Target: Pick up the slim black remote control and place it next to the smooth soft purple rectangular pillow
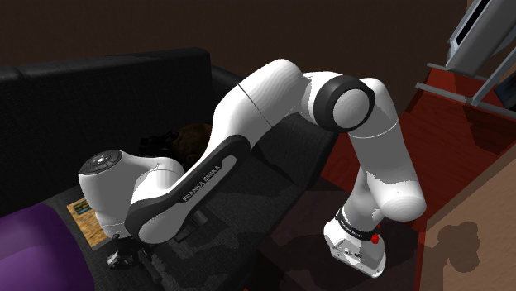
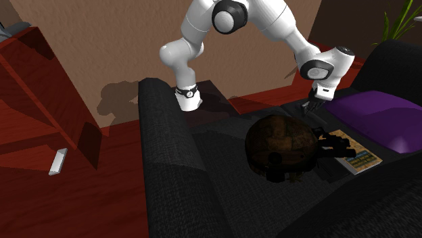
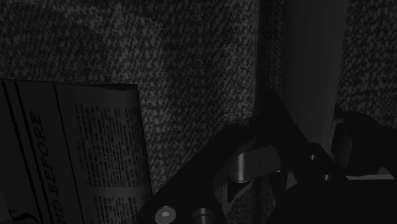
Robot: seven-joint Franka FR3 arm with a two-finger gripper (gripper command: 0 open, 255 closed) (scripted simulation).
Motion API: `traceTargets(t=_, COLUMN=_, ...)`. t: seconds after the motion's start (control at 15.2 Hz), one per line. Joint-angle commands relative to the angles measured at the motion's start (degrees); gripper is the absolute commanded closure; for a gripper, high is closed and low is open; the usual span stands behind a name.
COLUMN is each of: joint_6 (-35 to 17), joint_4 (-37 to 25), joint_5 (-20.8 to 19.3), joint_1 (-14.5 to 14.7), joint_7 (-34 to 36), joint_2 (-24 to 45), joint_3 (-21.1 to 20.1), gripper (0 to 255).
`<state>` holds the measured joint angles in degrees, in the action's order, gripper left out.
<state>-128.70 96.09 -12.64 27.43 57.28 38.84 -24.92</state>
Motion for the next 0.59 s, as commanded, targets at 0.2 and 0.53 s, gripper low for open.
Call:
traceTargets(t=0.2, joint_6=0.0, joint_4=0.0, joint_5=0.0, joint_1=0.0, joint_7=0.0, joint_2=0.0, joint_3=0.0, gripper=0)
traceTargets(t=0.53, joint_6=2.7, joint_4=-0.6, joint_5=0.9, joint_1=-0.7, joint_7=-0.5, joint_2=-2.2, joint_3=-0.7, gripper=0)
